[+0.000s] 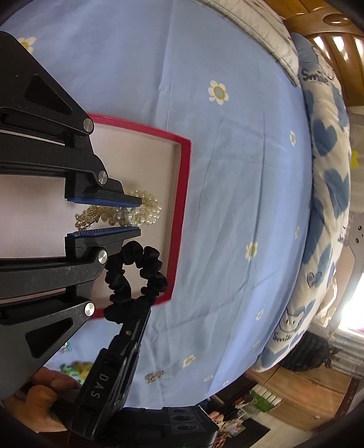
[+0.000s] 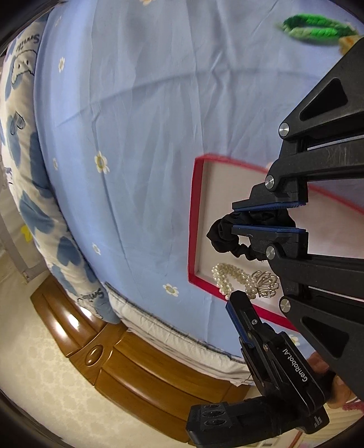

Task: Organize jewelry
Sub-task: 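Carry both items into the red-rimmed box and open both tools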

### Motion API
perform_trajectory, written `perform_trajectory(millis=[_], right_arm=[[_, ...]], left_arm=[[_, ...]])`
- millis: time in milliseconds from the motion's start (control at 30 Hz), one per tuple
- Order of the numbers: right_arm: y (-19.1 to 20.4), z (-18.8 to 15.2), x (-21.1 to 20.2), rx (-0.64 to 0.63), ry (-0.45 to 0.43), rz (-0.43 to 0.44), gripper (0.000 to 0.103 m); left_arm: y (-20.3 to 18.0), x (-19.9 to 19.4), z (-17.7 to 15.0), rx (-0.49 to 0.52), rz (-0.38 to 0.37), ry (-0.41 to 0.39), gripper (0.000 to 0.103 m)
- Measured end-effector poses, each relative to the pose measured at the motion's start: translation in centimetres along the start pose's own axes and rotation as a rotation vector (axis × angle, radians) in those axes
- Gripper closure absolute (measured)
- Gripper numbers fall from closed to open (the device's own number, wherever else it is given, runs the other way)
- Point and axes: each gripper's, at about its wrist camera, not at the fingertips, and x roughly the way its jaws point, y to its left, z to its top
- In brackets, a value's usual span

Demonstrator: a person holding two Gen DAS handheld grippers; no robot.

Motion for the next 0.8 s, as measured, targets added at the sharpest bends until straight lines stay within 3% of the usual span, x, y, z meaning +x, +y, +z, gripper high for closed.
perform_trajectory(millis=[333,533,667,800], right_arm=[[0.3,0.5,4.2,-0.046,0.075,-0.079,0.093],[0.0,0.4,4.8,-0.036,0.088,-0.072,0.087],[-0.2,0.2,4.4,-0.02,0.085,-0.05,0.072],[-0.2,0.3,3.2,-0.013,0.067,-0.036,0.07]], left_arm=[[1.3,3.2,-0.1,0.008,0.072,0.048,0.091],[1.7,4.1,-0.3,-0.009,0.071,0.073,0.09],[0.9,4.3,-0.2,0.021,0.077,0.071,0.09],[0.3,4.7,-0.2,0.039,0.081,0.08,0.089]])
